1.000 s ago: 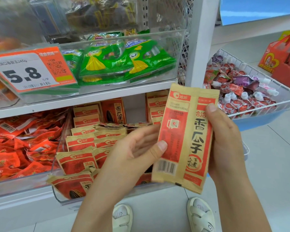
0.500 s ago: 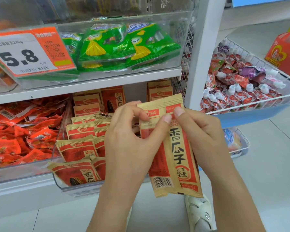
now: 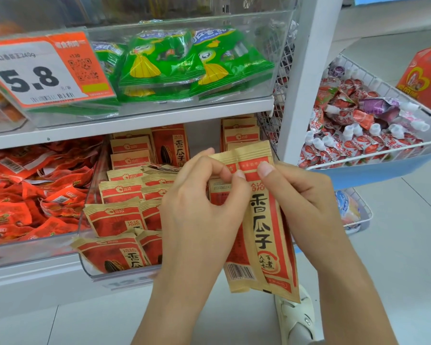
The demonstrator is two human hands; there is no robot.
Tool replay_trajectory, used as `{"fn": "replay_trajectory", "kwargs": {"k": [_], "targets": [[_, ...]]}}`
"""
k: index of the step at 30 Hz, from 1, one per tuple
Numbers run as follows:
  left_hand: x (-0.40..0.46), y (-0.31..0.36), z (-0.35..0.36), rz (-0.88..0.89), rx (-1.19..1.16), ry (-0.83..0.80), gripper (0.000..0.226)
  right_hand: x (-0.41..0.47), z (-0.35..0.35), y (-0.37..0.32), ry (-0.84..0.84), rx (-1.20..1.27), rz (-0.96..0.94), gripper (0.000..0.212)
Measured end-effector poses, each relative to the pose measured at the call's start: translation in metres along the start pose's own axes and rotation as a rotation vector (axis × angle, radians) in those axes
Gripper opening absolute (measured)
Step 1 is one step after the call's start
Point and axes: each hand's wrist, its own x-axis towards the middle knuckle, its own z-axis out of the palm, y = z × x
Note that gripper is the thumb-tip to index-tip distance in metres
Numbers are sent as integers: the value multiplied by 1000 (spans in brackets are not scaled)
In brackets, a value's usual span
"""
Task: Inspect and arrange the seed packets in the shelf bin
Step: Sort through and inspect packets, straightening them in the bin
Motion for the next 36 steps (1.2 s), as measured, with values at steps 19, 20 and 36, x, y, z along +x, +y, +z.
{"fn": "replay_trajectory", "kwargs": {"k": [19, 20, 36], "targets": [[-1, 7, -4, -86, -366, -115, 11, 2, -4, -2, 64, 61, 33, 53], [-1, 11, -5, -101, -409, -115, 6, 3, -5, -3, 117, 77, 42, 48], [8, 3, -8, -345, -675, -239, 25, 5, -8, -6, -42, 287, 212, 20]]}}
